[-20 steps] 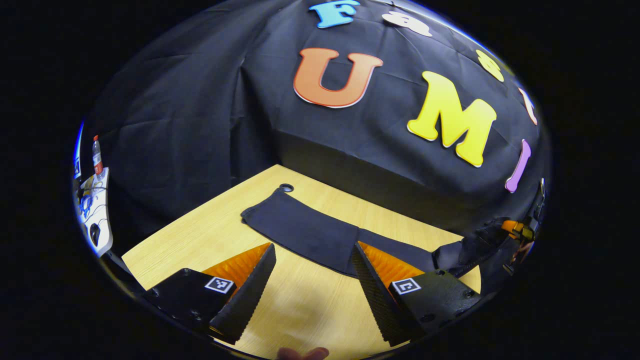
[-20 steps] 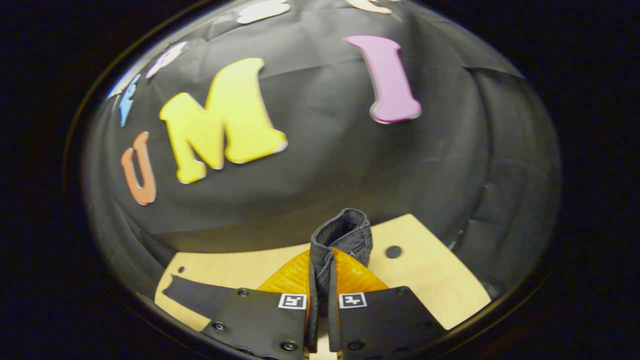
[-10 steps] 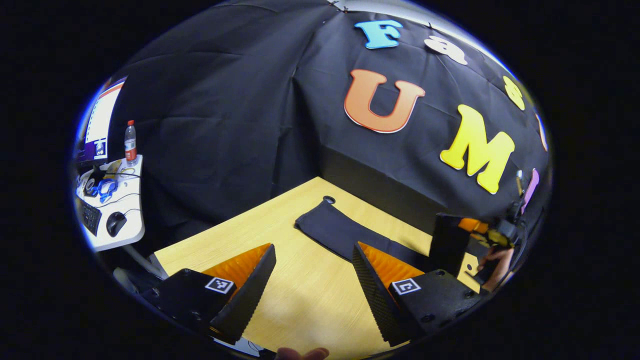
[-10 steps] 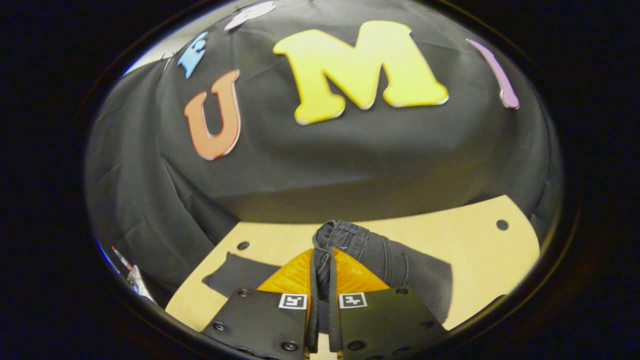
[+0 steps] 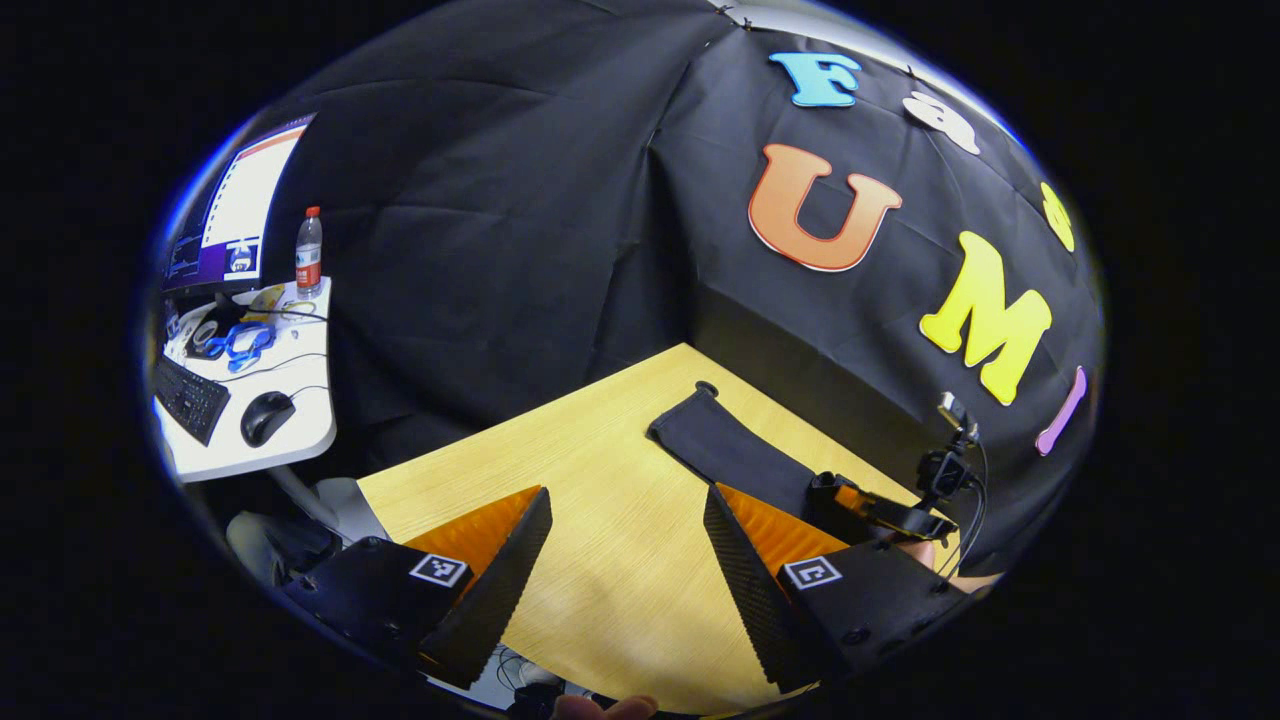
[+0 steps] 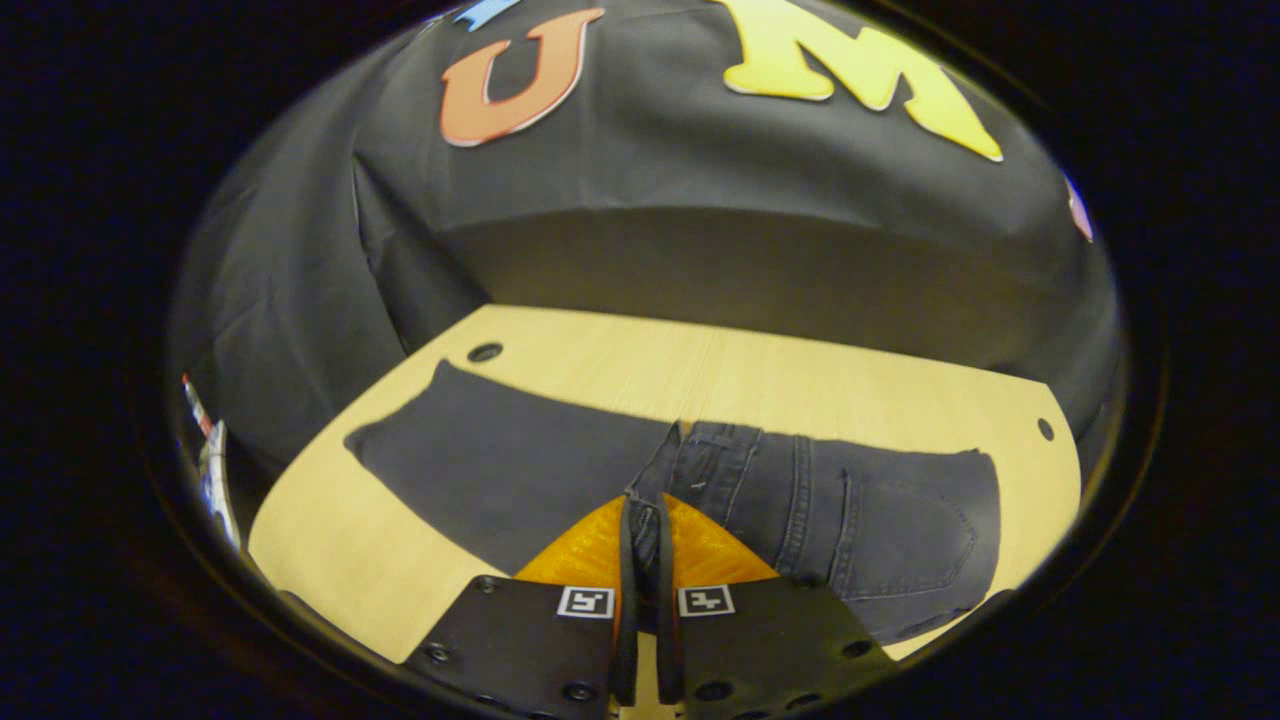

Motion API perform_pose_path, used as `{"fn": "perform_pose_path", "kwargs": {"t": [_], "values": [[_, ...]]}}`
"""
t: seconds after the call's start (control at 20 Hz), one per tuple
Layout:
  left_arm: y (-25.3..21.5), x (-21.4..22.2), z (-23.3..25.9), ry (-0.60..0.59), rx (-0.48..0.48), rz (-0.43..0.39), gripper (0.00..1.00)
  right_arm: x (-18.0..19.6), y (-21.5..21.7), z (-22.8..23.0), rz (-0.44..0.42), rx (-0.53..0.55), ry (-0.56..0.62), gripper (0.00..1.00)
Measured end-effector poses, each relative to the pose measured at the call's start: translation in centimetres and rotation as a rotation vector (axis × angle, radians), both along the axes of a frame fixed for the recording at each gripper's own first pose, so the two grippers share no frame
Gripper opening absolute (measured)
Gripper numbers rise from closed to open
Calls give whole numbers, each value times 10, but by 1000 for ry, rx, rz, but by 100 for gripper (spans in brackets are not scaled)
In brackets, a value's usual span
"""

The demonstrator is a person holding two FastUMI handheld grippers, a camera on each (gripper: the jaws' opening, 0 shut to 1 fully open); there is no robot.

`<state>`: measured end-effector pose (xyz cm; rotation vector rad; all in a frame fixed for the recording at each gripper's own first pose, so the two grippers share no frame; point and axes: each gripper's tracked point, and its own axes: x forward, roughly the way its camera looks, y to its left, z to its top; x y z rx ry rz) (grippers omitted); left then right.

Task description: Grasp the waist and the cuffs of the jeans and fold them to make the two legs overlap; first hold the waist and fold one-third of the jeans toward the cuffs, then hold the cuffs and fold the remaining one-third in the same direction to finish folding.

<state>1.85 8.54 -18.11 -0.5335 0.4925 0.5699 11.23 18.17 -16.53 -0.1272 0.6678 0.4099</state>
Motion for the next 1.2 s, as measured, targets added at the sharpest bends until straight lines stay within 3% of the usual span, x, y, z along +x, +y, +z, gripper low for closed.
{"fn": "perform_pose_path", "kwargs": {"t": [0.15, 0.3, 0.55, 0.6, 0.85, 1.0, 1.2], "values": [[5, 4, 4, -10, 0, -5, 99, 7, 5, 12, 18, -12, 39, 9], [6, 9, -2, -9, -20, -30, 99, 9, 2, 22, 53, -3, 50, 23], [12, 34, -6, -28, -84, -47, 99, 5, 0, 40, 123, 11, 6, 27], [12, 42, -3, -50, -93, -60, 99, -5, -7, 54, 141, 15, -13, 33], [20, 92, -11, -57, -94, -122, 99, -35, -39, 144, 180, 50, -102, 80], [20, 130, -27, -64, -133, -158, 99, -53, -75, 188, 182, 33, -150, 76], [25, 178, -55, -106, -369, -100, 99, -63, -139, 226, 64, 88, -121, 72]]}}
